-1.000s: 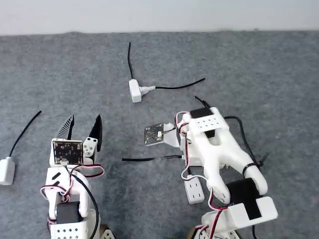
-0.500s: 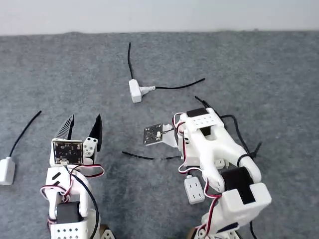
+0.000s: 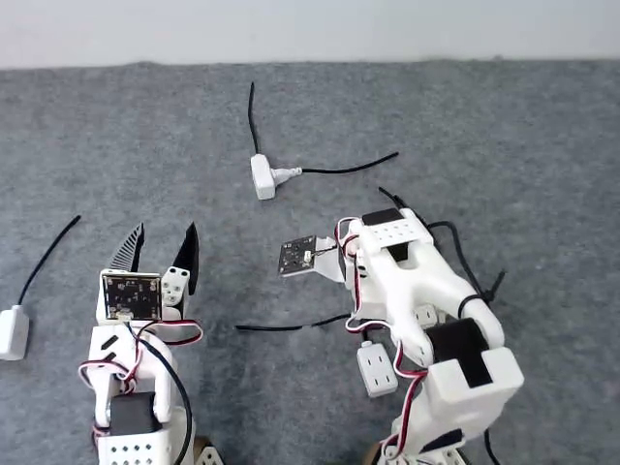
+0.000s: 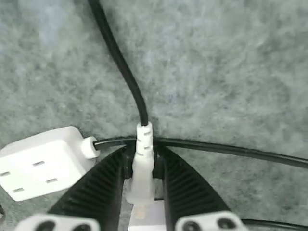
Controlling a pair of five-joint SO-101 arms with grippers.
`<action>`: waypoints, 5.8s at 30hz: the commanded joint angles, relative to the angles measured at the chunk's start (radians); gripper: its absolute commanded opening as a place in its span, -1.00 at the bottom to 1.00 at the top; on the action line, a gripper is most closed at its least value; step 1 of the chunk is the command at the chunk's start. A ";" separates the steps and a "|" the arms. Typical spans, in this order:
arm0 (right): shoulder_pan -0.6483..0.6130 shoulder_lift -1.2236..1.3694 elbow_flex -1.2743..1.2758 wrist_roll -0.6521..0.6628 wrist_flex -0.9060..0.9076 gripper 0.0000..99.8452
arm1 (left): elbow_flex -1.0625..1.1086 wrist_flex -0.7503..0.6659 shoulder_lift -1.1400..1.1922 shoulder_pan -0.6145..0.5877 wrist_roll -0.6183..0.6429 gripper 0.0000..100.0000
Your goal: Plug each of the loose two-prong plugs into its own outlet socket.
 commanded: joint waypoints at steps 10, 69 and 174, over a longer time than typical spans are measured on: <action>-0.111 -0.234 -0.356 -0.060 0.403 -0.98 | -0.005 0.002 -0.011 0.005 -0.011 -0.53; -0.774 -0.938 -0.695 -0.436 0.274 -0.98 | -0.516 0.278 -0.017 0.819 -0.138 -0.63; -0.816 -0.931 -0.430 -0.473 -0.050 -0.98 | -0.648 0.571 -0.018 0.852 -0.333 -0.68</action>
